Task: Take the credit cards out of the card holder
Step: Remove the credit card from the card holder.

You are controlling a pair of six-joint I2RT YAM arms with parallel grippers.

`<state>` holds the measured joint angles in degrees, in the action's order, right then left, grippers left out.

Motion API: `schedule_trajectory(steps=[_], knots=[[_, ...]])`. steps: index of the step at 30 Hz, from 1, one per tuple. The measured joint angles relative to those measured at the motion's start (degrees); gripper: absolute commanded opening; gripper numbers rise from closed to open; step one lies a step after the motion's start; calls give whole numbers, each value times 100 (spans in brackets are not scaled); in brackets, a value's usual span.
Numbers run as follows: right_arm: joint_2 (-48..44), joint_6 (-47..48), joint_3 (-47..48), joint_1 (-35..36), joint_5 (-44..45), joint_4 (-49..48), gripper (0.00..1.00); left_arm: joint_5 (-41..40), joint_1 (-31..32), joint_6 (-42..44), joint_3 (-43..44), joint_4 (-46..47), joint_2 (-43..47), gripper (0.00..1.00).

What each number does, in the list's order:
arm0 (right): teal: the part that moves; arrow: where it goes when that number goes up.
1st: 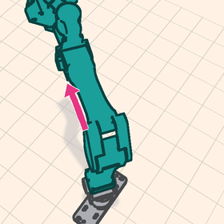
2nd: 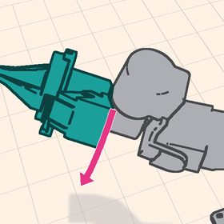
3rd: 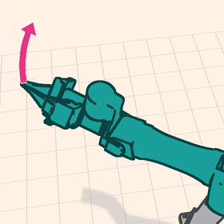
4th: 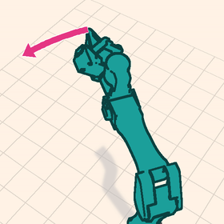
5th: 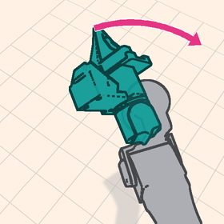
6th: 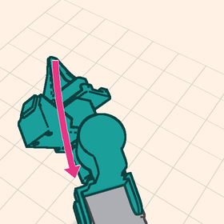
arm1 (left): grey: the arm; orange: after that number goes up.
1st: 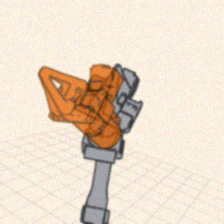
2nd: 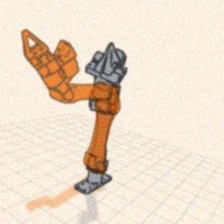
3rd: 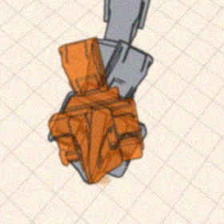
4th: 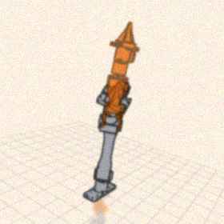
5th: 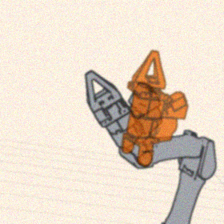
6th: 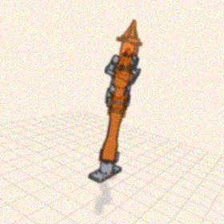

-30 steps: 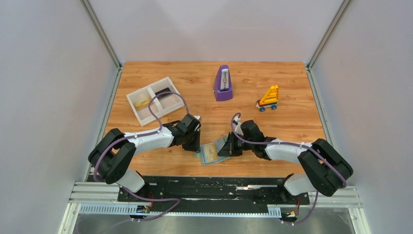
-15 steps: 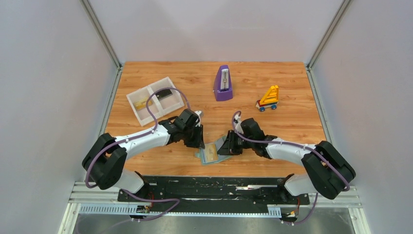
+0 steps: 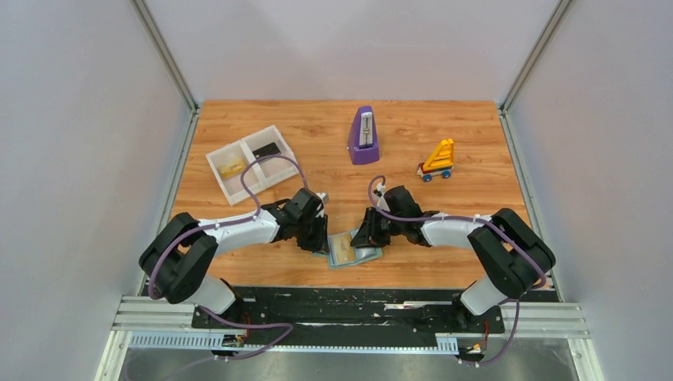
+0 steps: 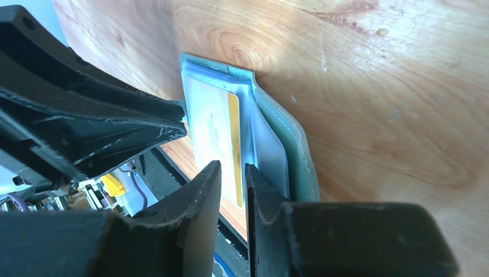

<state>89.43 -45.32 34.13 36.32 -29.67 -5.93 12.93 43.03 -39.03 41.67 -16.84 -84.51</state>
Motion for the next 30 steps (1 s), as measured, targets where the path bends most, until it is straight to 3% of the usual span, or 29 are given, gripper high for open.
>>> schedule_trajectory(steps=[30], knots=[[350,26,-240,-190,-511,-754,23,-245,-4,-79,284,-367,-83,31]])
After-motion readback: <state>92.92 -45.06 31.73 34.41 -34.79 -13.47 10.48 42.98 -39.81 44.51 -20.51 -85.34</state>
